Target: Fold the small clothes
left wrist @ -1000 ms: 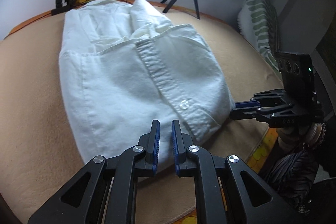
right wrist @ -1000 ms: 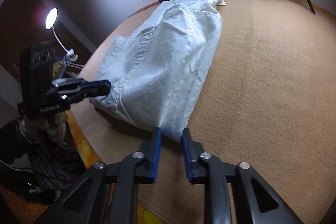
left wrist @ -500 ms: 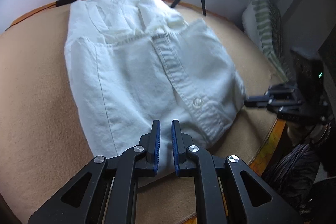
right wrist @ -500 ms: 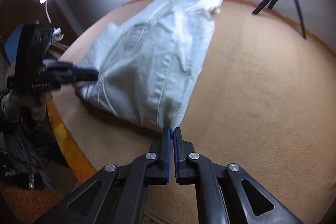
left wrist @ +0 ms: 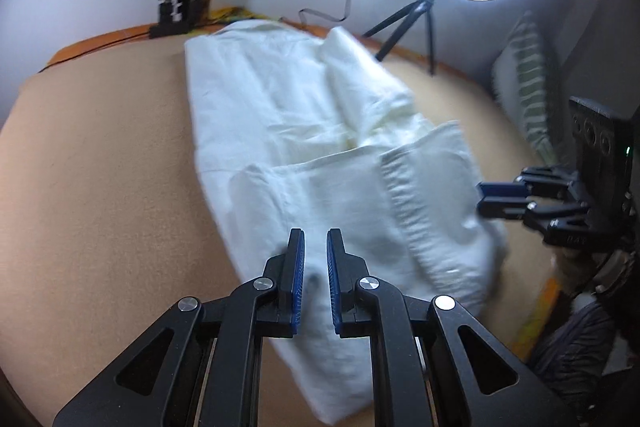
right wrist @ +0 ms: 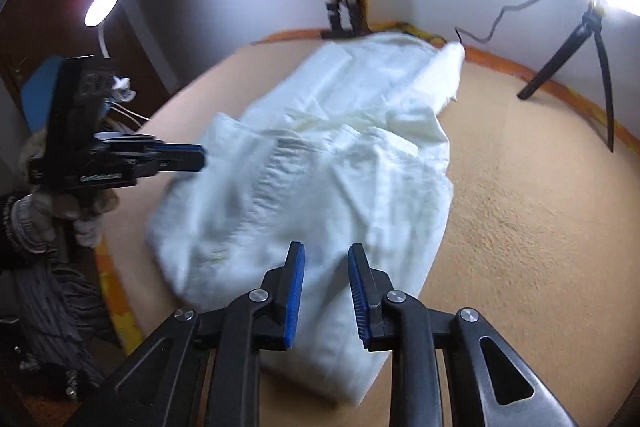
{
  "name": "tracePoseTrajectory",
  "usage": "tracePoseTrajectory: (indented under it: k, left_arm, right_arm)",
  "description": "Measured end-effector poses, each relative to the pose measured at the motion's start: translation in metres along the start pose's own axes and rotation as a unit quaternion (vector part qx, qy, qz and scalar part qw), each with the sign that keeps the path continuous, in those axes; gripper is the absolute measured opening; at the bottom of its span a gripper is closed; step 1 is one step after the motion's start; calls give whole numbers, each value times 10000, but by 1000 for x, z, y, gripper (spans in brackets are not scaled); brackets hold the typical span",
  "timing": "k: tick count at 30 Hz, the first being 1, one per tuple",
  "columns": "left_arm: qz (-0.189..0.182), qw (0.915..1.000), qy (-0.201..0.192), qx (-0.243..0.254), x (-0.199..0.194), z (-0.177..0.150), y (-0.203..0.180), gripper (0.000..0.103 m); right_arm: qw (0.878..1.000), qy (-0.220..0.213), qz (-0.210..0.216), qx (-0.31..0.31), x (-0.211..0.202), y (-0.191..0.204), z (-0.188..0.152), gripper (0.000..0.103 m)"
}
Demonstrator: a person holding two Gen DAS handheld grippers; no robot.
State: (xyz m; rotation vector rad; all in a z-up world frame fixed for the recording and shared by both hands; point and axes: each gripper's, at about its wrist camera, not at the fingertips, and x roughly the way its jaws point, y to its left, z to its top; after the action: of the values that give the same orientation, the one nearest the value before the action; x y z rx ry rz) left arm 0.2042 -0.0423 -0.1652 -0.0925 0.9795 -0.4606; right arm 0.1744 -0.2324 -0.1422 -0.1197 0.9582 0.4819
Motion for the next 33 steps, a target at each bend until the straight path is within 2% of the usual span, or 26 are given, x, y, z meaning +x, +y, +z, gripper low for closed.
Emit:
tracePoseTrajectory:
  k: [3,5,6,7,9,10,12,13,14,16,20,23,25,27,28,29,31,33]
  left_arm:
    - [268,9990,204,-286,11,-3,25,10]
    - [300,9986,134,-412,5,2,37,10]
    - [317,9986,53,-428,1,7,41,10]
    - [312,9985,-30,-441,-4,12,44,10]
    - [178,9981,-248,-543,-11,29,55,11]
    - [159,9978,-311,-569,-12,35,58,16]
    - [100,9964,-466,-701,-12,53,68,45]
    - [5,9955,-539,-779,-12,60,72,48]
    - [-86,9945,-597,-852,-8,70,77,49]
    - [-135,9930,-619,-993,1,88,88,50]
    - [-263,9895,-494,-1331,34,115,111,50]
    - [-213,9895,-396,-1375,58,125,123,50]
    - [-280,9873,-366,-1519,72,129,132,50]
    - [-413,9839,-348,-1701,83,134,141,50]
    - [-511,9819,-338,-1794,89,135,144,50]
    - [-573,9805,-367,-1842,91,136,146,50]
    - [-508,9834,-490,-1672,92,140,142,48]
    - [-365,9868,-514,-1495,95,146,140,48]
  right_arm:
    - [9988,269,-368,186,18,-26,4,18]
    - [9982,386,-232,395,20,-38,7,15]
    - [9981,379,-350,351,16,-39,11,19]
    - [9978,307,-502,297,10,-41,14,28]
    - [9984,82,-335,439,-3,-51,24,32]
    - [9983,-44,-222,545,-9,-58,31,34]
    - [9972,-252,-91,698,-14,-72,49,40]
    - [9968,-303,-15,733,-12,-77,58,45]
    - [9963,-363,80,780,-10,-83,67,51]
    - [9946,-415,241,923,3,-95,88,56]
    - [9917,-363,450,1148,39,-115,124,56]
    - [9914,-350,404,1198,57,-127,135,57]
    - [9885,-311,538,1376,72,-140,142,56]
    - [9858,-261,648,1527,86,-148,148,38]
    - [9849,-224,723,1556,91,-151,151,14]
    - [9856,-183,671,1538,96,-150,153,0]
    - [9946,-102,200,1012,98,-139,163,0]
    - [9966,37,-768,283,106,-129,177,0]
